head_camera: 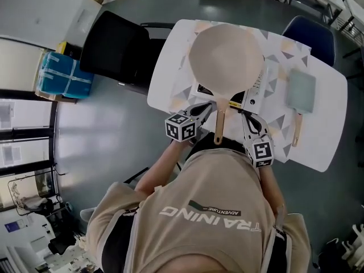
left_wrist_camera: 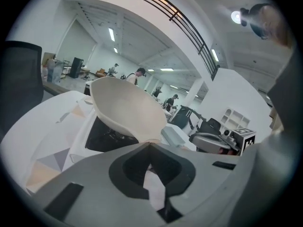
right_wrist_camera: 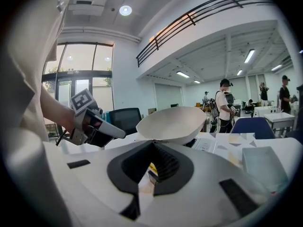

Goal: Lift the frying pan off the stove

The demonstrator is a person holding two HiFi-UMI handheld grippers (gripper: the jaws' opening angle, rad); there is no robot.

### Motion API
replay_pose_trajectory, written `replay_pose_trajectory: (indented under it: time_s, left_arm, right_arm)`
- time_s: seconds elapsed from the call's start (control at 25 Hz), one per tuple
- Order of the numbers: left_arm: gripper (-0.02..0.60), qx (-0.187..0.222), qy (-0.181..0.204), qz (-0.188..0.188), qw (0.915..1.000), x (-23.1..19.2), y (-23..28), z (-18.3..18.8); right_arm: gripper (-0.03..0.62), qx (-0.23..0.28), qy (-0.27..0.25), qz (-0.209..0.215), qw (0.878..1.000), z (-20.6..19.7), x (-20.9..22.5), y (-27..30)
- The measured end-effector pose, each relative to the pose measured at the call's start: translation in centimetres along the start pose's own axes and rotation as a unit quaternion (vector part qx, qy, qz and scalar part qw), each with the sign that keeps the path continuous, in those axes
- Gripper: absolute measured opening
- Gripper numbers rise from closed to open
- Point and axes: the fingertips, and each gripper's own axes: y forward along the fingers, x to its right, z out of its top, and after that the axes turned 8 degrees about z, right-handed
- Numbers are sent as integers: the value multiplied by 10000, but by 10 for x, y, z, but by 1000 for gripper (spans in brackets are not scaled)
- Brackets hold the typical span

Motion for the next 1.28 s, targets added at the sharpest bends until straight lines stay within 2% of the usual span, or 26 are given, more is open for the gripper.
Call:
replay_pose_trajectory:
  time_s: [0.16, 0.32, 0.52, 0.76, 0.8, 0.96, 1.04, 1.28]
  left_arm:
    - [2, -206, -389, -430, 9981, 1, 5, -5]
    - [12, -415, -795, -702, 9935, -5, 5, -10]
    - [181, -741, -1449, -1093, 9806, -10, 12, -14]
    - [176, -1268, -2004, -1800, 9547, 2, 27, -27]
    - [197, -1314, -2141, -1904, 9490, 4, 30, -26]
    - [207, -1564, -2586, -2431, 9217, 14, 39, -18]
    - [219, -1740, -2639, -2594, 9126, 17, 43, -19]
    - [235, -2257, -2653, -2857, 8928, 30, 63, -33]
  right_arm:
    - [-3, -47, 14, -165, 9999, 0, 2, 2]
    - [-3, -89, 46, -365, 9993, 4, -4, 2]
    - [-3, -201, 119, -650, 9976, 8, -8, 4]
    - [-3, -288, 126, -912, 9953, 7, -14, 11]
    - [-3, -317, 154, -949, 9949, 6, -15, 11]
    - [-3, -361, 261, -1166, 9922, 4, -13, 9]
    - [-3, -372, 308, -1279, 9906, 2, -13, 8]
    - [-3, -435, 336, -1577, 9860, -1, -10, 0]
